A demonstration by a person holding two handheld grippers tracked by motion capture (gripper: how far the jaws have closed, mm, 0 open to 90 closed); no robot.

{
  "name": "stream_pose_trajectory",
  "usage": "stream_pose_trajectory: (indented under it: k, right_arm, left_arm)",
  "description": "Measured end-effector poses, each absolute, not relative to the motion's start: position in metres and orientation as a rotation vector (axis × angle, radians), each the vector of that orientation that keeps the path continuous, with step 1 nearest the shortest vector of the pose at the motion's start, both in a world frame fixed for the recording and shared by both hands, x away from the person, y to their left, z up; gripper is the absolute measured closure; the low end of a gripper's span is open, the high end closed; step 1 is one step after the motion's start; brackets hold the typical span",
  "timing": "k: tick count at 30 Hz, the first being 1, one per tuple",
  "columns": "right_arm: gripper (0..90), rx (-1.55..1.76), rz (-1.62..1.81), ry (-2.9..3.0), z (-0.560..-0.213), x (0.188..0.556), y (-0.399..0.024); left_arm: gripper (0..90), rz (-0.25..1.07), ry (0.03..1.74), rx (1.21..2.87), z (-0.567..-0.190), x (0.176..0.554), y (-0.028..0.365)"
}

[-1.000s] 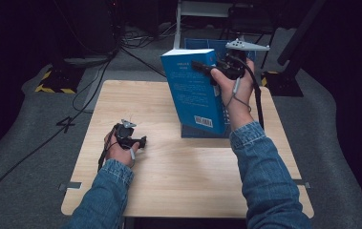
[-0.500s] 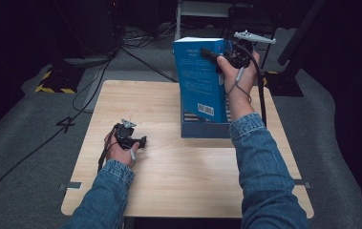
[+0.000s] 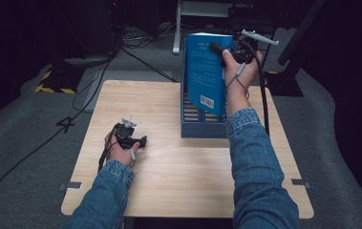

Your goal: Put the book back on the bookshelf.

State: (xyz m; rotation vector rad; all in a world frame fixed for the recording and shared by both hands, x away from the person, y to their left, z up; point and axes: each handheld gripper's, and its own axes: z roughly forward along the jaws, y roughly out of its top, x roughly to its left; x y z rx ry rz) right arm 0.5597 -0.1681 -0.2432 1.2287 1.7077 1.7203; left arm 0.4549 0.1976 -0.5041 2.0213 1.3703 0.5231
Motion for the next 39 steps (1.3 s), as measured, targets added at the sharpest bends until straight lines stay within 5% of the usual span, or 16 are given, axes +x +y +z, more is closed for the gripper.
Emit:
stream_pose_trajectory:
  k: [22,39]
  right_arm:
    - [60.8,1.283,1.551,1.606,-0.279,0.577,-0.132]
    - [60.7,1.250,1.455,1.645,-0.339,0.569,-0.111]
  left_arm:
    - [15.9,0.524,1.371,2.021,-0.504,0.455,0.198]
    - [15.9,0.528,1.370,2.020,-0.504,0.455,0.198]
